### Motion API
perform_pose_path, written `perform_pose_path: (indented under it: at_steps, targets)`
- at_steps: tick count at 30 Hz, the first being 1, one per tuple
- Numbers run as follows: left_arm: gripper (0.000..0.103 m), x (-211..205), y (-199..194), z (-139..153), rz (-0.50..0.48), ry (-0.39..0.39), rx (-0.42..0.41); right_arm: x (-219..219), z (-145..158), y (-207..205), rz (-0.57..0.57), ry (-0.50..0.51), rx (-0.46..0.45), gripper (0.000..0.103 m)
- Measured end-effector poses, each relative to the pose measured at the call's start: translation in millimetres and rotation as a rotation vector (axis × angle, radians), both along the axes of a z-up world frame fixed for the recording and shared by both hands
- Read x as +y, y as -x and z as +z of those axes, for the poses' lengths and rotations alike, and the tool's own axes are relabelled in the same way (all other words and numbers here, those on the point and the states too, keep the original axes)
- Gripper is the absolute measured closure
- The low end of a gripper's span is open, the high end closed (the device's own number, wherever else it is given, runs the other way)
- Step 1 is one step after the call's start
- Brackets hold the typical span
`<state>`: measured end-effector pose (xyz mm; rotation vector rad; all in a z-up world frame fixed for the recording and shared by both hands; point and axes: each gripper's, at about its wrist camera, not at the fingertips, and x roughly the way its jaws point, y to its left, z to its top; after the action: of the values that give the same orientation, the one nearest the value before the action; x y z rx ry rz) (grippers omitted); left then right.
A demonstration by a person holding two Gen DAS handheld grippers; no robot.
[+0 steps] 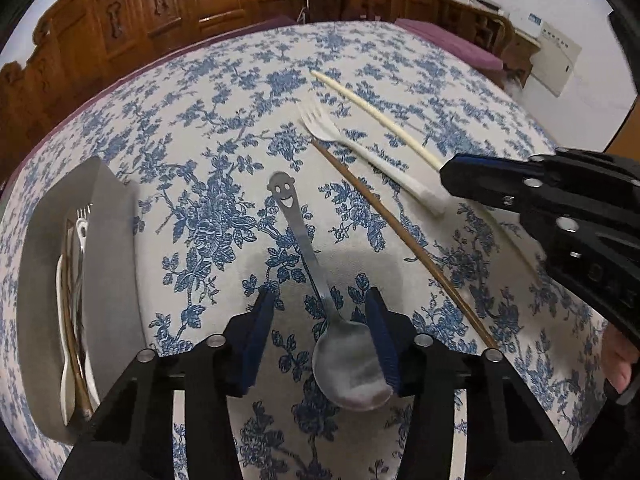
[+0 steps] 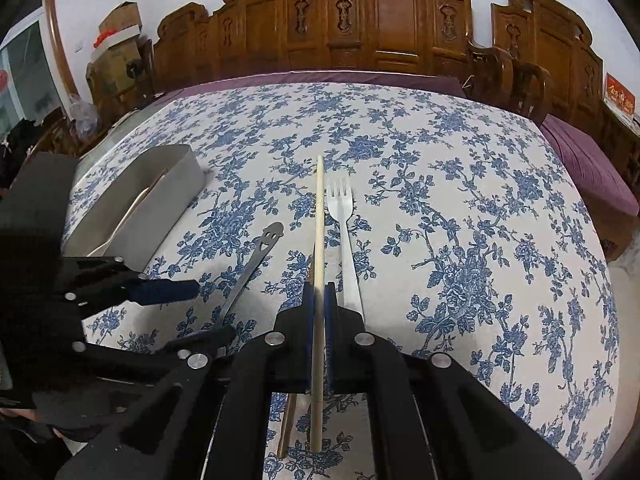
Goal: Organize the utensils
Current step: 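Grasp the smiley-face steel spoon with the left gripper while the right holds the chopstick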
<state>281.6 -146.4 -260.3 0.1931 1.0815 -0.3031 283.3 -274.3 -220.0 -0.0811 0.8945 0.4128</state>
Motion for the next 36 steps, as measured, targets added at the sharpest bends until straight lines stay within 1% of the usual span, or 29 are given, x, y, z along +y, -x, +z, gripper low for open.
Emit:
perform_pose_path:
  at_steps: [7,9,12,20,22,24,27,30,36]
  targets:
    - [0.062,-6.0,-13.0,-4.8,0.032,-0.03,0.042,-1.0,0.5,-0.2,-0.002,-0.007,-0.001,0.097]
    - [0.068,-7.1,-14.0,-4.6,0.033,-0.025,0.05,-1.7,0.7,-0.3,-0.004,-0.01,-0.002,0.097]
    - [0.072,-7.2,-14.6,-4.2,0.04,-0.022,0.06,-2.4,0.9,-0.8,-0.007,-0.012,-0.001,0.097]
    - [0.077,-4.9,-14.7,-4.1,0.05,-0.014,0.063,-4.8,2.6,-0.6,-0.016,-0.016,-0.007,0.097]
    - [0.081,-4.2,-15.3,-4.1,0.051,-0.014,0.06,-4.9,2.4,-0.4,-0.017,-0.016,-0.006,0.097]
    - [0.093,-3.6,-16.5,-4.3,0.049,-0.012,0.062,-4.7,2.4,-0.3,-0.016,-0.016,-0.007,0.097]
    - [0.097,-3.2,-17.6,-4.1,0.043,-0.018,0.067,-4.1,2.1,-0.3,-0.016,-0.014,-0.006,0.097]
    - [0.098,-1.6,-14.7,-2.4,0.037,-0.033,0.05,-3.6,2.3,-0.1,-0.015,-0.014,-0.007,0.097]
    - [0.098,12.4,-6.7,12.6,0.058,-0.007,0.003,3.0,1.8,1.8,-0.004,-0.013,-0.007,0.097]
